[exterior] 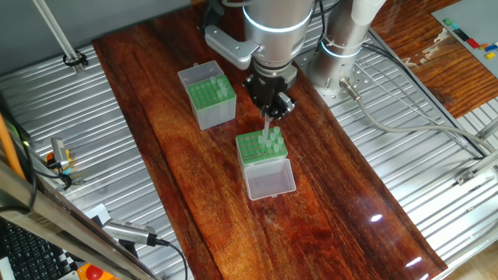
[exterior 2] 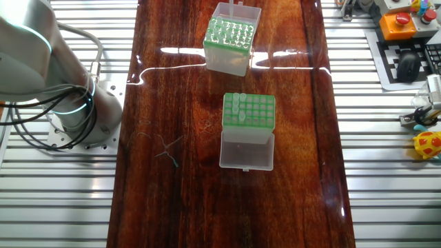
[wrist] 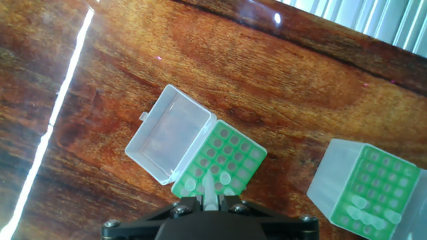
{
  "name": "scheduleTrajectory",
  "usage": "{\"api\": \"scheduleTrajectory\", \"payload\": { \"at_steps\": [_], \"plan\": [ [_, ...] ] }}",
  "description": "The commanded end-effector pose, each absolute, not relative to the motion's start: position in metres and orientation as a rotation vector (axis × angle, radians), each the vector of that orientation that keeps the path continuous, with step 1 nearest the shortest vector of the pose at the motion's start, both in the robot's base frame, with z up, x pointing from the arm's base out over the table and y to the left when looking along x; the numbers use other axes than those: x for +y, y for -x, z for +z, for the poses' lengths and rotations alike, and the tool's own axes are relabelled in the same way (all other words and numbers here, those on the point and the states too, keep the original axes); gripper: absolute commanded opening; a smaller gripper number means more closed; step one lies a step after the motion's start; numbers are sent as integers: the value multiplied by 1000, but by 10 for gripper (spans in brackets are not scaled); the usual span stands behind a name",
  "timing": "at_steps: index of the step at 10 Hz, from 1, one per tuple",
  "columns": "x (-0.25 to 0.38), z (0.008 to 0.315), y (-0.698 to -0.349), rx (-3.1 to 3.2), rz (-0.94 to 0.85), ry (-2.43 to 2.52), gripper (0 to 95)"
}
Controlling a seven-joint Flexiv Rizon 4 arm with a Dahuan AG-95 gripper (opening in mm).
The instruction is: Transfer all large pipette tips from one holder to another
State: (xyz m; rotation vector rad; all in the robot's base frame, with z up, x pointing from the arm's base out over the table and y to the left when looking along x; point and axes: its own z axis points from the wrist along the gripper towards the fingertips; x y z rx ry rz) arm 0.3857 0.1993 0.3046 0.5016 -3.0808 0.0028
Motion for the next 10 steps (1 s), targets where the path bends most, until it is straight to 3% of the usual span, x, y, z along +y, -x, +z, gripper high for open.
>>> {"api": "scheduleTrajectory", "payload": {
  "at_steps": [1, 5, 10],
  "plan": [
    [191, 306, -389, -3070, 13, -563, 0],
    [123, 304, -416, -3018, 19, -766, 0],
    [118, 303, -415, -3042, 24, -628, 0]
  ]
}}
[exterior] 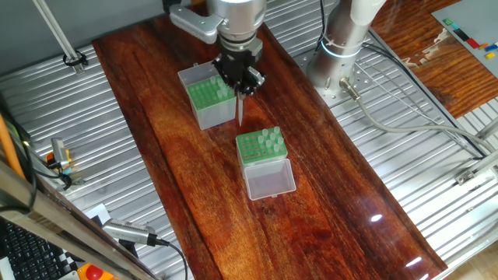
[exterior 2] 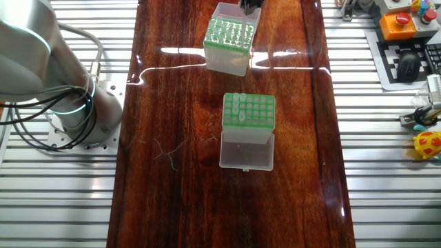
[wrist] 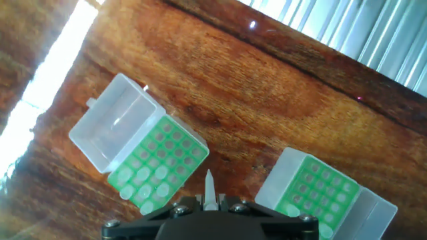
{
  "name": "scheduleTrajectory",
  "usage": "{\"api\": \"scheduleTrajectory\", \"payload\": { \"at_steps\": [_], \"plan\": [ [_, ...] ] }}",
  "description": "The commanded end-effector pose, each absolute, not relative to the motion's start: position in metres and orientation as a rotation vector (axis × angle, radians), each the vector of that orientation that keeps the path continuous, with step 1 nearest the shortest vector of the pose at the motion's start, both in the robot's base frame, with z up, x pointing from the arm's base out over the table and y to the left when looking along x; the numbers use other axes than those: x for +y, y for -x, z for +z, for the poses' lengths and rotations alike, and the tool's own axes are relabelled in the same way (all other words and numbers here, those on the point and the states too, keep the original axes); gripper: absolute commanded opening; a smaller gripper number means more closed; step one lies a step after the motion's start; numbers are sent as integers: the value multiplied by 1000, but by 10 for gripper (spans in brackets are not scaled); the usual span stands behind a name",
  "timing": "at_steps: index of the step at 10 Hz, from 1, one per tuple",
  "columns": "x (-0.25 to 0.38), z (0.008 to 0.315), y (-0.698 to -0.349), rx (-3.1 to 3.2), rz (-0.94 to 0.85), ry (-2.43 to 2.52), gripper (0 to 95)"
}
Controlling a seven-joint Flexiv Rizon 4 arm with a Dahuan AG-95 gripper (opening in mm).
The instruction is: Transfer all large pipette tips from one holder to another
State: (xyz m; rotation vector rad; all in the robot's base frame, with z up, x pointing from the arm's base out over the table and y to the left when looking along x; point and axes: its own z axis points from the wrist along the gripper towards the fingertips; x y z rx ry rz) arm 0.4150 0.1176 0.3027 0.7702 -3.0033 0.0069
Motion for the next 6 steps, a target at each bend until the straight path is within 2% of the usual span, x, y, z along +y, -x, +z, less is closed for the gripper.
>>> {"api": "scheduleTrajectory", "payload": {
  "at_steps": [1, 6],
  "plan": [
    [118, 303, -415, -3046, 40, -609, 0],
    [40, 318, -436, -3005, 27, -751, 0]
  ]
}}
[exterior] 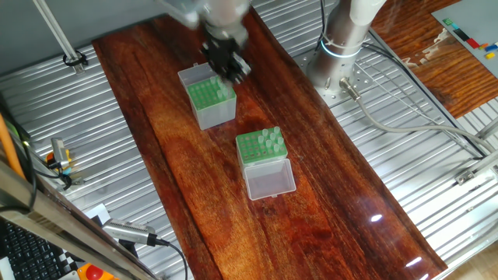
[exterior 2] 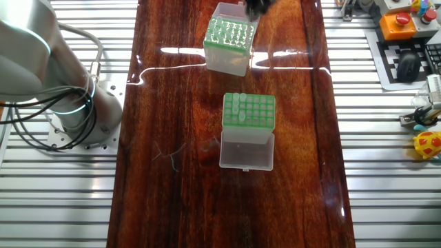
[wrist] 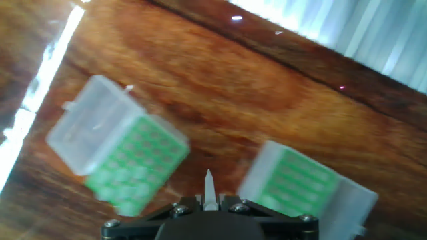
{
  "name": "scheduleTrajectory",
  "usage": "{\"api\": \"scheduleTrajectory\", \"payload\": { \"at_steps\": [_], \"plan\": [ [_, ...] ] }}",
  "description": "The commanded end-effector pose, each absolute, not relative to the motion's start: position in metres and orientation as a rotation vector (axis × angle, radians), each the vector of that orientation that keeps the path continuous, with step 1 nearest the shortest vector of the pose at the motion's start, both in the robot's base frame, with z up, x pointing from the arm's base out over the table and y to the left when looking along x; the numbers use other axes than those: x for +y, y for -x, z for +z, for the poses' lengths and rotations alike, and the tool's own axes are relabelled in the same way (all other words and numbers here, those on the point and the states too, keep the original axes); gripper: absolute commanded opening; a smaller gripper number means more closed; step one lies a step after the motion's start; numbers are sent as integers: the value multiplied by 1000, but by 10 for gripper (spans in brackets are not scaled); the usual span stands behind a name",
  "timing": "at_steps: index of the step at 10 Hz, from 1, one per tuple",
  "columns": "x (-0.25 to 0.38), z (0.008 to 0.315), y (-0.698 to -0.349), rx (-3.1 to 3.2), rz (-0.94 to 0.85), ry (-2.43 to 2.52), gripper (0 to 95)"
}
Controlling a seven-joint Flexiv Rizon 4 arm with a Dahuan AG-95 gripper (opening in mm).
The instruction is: Transfer all large pipette tips from one holder to another
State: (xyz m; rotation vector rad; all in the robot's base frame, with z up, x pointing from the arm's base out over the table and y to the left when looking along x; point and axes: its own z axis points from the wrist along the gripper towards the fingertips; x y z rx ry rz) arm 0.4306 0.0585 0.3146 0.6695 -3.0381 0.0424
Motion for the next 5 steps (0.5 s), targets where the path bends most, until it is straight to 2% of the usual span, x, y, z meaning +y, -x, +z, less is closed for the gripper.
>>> {"api": "scheduleTrajectory", "payload": {
  "at_steps": [1, 5],
  "plan": [
    [40, 318, -436, -3005, 24, -751, 0],
    [40, 318, -436, -3063, 38, -535, 0]
  ]
}}
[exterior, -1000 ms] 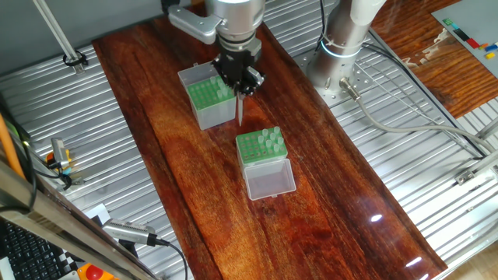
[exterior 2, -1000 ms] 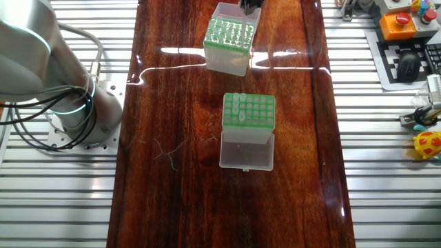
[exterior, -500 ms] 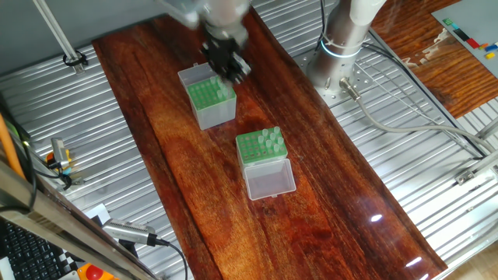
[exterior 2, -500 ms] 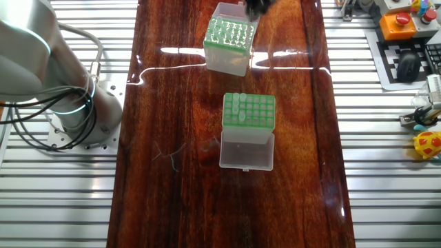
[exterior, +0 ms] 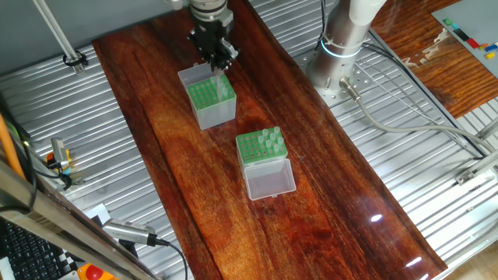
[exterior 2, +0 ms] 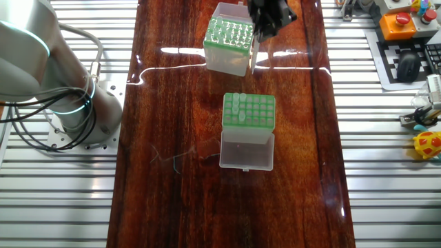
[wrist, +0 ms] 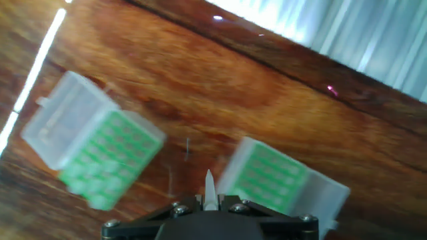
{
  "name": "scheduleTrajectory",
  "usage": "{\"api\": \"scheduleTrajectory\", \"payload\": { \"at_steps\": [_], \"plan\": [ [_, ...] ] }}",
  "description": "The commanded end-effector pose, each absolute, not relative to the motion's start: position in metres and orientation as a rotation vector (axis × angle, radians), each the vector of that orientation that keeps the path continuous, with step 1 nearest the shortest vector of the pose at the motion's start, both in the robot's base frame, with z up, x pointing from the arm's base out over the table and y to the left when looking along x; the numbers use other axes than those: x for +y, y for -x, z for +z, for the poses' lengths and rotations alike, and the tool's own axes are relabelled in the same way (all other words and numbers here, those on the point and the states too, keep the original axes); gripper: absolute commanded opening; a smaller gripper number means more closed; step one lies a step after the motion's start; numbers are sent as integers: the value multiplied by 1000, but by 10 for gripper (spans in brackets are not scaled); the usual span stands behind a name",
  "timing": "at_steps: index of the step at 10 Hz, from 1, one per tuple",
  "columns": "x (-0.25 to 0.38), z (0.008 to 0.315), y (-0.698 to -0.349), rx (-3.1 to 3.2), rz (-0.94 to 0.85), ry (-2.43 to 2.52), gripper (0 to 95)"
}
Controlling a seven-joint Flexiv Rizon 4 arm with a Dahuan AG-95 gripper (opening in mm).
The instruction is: Transfer all large pipette tips from one holder to another
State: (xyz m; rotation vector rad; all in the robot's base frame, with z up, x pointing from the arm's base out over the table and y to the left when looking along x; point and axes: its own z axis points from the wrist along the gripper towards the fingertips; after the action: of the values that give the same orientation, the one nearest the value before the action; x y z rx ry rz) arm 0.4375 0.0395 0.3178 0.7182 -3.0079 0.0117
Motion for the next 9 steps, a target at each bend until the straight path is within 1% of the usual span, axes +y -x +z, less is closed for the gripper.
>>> {"api": "scheduleTrajectory", "payload": {
  "at_steps": [1, 4, 7, 9],
  "plan": [
    [35, 317, -436, -3064, 37, -522, 0],
    [-4, 323, -431, -3029, 31, -585, 0],
    [-28, 314, -428, -3026, 32, -607, 0],
    [-31, 311, -428, -3025, 38, -611, 0]
  ]
}}
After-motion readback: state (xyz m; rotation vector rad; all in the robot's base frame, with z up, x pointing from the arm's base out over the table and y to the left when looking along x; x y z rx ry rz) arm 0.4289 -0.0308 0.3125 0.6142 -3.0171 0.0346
